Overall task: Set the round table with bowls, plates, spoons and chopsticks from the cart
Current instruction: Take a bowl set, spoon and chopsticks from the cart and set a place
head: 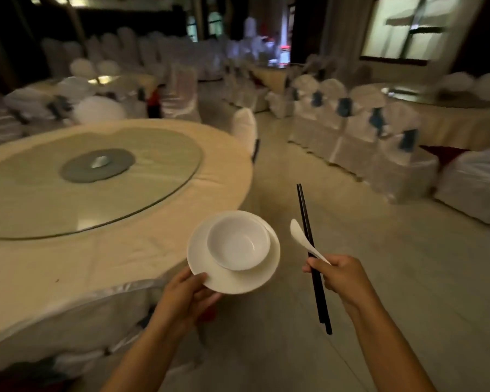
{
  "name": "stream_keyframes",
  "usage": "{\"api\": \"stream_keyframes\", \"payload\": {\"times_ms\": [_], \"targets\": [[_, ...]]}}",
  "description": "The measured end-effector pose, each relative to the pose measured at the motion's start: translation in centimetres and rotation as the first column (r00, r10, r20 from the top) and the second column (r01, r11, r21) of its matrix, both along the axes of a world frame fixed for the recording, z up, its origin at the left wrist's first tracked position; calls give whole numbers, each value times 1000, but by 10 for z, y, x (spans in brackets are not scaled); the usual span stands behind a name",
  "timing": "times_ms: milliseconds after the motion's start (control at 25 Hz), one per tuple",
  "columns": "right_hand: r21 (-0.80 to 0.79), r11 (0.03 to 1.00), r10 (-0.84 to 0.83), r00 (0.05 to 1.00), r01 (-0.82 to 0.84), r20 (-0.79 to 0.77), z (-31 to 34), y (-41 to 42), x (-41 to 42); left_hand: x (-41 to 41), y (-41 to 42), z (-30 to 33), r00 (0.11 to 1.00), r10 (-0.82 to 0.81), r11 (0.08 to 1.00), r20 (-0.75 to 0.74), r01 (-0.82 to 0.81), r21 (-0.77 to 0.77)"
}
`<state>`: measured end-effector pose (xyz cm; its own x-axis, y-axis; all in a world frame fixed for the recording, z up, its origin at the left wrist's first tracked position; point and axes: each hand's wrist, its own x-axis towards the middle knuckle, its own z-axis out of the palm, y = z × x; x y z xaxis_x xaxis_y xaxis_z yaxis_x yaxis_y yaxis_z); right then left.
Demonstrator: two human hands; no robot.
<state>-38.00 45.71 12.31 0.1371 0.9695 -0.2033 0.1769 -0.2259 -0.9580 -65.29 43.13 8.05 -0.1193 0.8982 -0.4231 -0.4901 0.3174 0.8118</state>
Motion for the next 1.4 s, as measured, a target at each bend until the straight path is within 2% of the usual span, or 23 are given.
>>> {"api": "stream_keyframes", "payload": {"times_ms": [200,360,480,600,760,960,1200,1400], "targets": [[-7,959,282,959,-282,10,-4,72,-95,-78,2,-3,960,279,960,-29,-279,6],[-20,879,477,879,-476,-2,-11,130,-164,-116,12,-2,887,461,887,-32,-461,-5],[-25,810,586,810,-586,34,-13,168,-214,-142,20,0,824,566,824,-5,-566,-18],[-35,768,641,766,-640,53,-21,195,-263,-177,25,-4,772,635,771,-40,-636,-38],[-134,759,644,765,-637,13,-58,217,-326,-234,33,-23,741,667,732,-80,-671,-119],[-311,797,546,838,-517,7,-128,230,-403,-323,52,-81,763,643,740,-68,-642,-199],[-345,850,473,864,-398,170,-186,234,-471,-412,75,-143,817,576,782,-14,-556,-281],[-362,896,373,876,-256,305,-215,233,-492,-442,91,-176,884,466,832,-31,-450,-324]]}}
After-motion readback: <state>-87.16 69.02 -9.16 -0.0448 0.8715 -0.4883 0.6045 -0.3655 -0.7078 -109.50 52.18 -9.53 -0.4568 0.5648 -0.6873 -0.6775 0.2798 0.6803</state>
